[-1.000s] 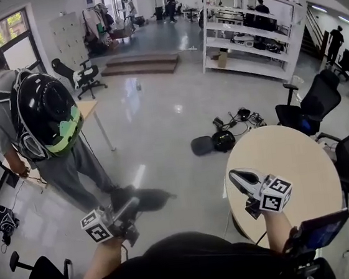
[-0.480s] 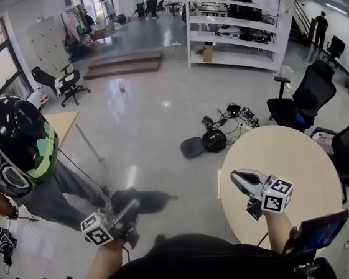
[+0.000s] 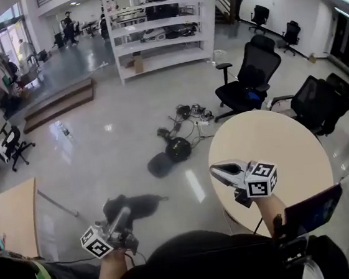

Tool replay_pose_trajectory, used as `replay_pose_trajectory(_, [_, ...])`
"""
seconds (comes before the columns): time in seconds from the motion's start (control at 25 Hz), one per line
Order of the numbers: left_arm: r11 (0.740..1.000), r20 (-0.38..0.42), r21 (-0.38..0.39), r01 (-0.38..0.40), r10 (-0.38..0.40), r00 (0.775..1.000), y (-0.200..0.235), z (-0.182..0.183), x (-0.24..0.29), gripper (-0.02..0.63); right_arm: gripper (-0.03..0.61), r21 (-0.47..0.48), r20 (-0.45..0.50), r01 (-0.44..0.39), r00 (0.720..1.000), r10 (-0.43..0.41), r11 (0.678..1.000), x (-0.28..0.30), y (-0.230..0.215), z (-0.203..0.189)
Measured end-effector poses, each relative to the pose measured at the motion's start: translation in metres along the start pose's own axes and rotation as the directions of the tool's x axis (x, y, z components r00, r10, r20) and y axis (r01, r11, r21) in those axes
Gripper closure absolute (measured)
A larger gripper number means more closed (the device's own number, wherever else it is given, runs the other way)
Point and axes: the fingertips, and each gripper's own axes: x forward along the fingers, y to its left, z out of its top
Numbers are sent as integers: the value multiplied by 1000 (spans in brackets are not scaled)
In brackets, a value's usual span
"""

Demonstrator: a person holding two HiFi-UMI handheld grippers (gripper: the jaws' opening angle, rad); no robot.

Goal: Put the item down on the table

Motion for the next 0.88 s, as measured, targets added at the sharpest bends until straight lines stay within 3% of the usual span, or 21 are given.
replay_pose_trajectory(0.16, [996,-25,-49,69,-71,997,67,38,17,351,563,19,23,79,997,-79,997,51,-16,22])
replay_pose_trajectory(0.36, [979,-90,-145,140,-154,984,118,38,45,351,563,55,-10,201,980,-201,978,67,-35,9])
replay_pose_trajectory(0.68, [944,-189,-236,230,-277,942,147,20,107,351,563,133,14,378,923,-383,916,30,-72,-2])
replay_pose_trajectory(0.88, [920,-230,-273,281,-346,910,140,-10,166,351,563,157,39,434,895,-444,887,-13,-104,-6])
